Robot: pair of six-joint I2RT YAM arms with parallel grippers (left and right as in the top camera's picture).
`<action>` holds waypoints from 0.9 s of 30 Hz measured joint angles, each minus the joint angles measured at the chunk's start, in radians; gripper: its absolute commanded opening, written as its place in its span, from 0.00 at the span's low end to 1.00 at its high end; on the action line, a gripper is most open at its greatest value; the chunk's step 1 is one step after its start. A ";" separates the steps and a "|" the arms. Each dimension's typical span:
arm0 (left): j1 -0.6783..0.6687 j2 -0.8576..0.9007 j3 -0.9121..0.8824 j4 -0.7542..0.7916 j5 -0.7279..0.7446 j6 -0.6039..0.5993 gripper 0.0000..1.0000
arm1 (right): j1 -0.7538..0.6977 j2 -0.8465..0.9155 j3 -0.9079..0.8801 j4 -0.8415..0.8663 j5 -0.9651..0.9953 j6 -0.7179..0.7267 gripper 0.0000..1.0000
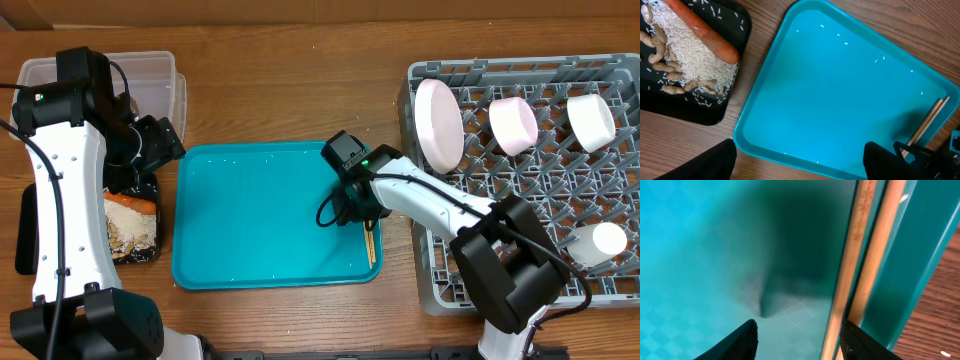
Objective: Sort waste into correct bins and load items into the dishwasher
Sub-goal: 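Reach the right gripper down to the wooden chopsticks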
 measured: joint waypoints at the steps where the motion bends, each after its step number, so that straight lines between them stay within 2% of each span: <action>1: 0.000 0.000 0.000 0.000 0.000 0.000 0.83 | 0.000 0.000 -0.004 0.005 -0.002 0.000 0.56; 5: 0.000 0.000 0.000 0.003 0.000 0.000 0.83 | 0.002 0.000 -0.026 0.013 -0.011 0.000 0.55; 6: 0.000 0.000 0.000 0.003 0.000 0.000 0.83 | 0.002 0.000 -0.026 0.013 -0.012 0.000 0.52; 12: 0.000 0.000 0.000 0.003 0.000 0.000 0.83 | 0.001 0.000 -0.027 0.018 -0.020 0.011 0.17; 15: 0.000 0.000 0.000 0.003 0.000 0.000 0.83 | 0.001 0.000 -0.029 0.019 -0.026 0.007 0.15; 19: 0.000 0.000 0.000 0.003 0.000 0.000 0.83 | 0.001 0.000 -0.030 0.015 -0.028 0.021 0.04; 27: 0.000 0.000 0.000 0.004 0.000 0.000 0.84 | 0.000 -0.002 -0.026 -0.036 -0.072 0.064 0.06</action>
